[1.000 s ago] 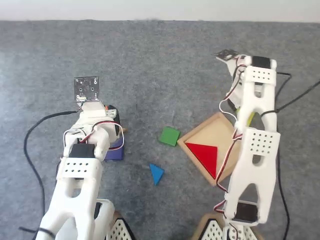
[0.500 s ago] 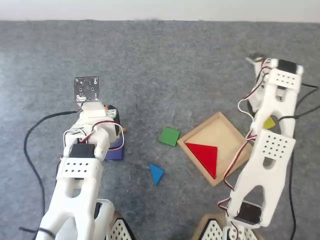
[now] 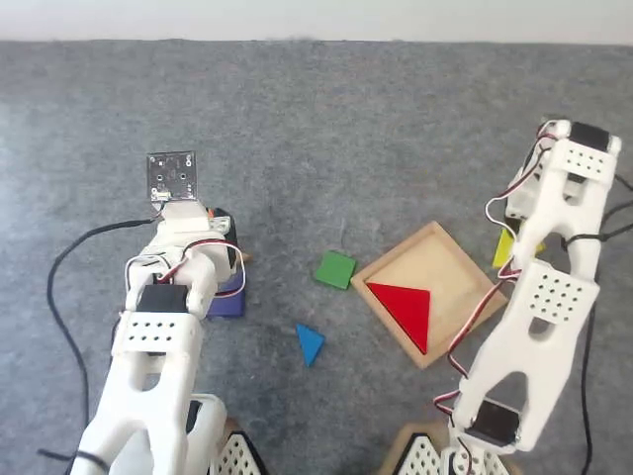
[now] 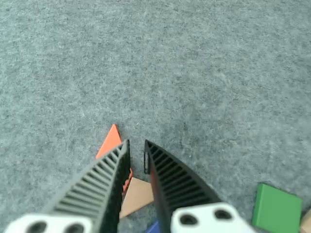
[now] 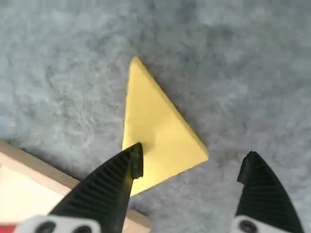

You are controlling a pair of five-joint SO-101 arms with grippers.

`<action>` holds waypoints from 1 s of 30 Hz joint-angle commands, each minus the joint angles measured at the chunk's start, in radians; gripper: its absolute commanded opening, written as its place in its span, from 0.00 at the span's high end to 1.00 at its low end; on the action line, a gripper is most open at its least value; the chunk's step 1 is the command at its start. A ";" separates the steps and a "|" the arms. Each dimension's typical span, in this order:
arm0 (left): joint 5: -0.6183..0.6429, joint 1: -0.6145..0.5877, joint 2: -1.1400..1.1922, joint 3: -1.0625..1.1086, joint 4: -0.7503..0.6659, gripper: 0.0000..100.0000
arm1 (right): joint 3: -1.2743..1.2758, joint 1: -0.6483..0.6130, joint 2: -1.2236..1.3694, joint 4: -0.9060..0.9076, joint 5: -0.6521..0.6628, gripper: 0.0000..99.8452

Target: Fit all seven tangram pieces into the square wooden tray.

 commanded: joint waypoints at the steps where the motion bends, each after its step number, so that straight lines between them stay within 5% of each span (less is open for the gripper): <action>1: -0.011 0.009 0.002 -0.007 -0.028 0.95 | 0.026 0.013 -0.162 0.015 -0.049 0.68; 9: -0.011 0.009 0.002 -0.007 -0.028 0.95 | 0.391 -0.019 -0.605 -0.033 -0.069 0.68; 16: -0.011 0.009 0.002 -0.007 -0.028 0.95 | 1.033 -0.074 -0.878 -0.596 -0.112 0.68; 30: -0.011 0.009 0.002 -0.007 -0.028 0.95 | 0.681 -0.067 -0.496 -0.443 -0.296 0.62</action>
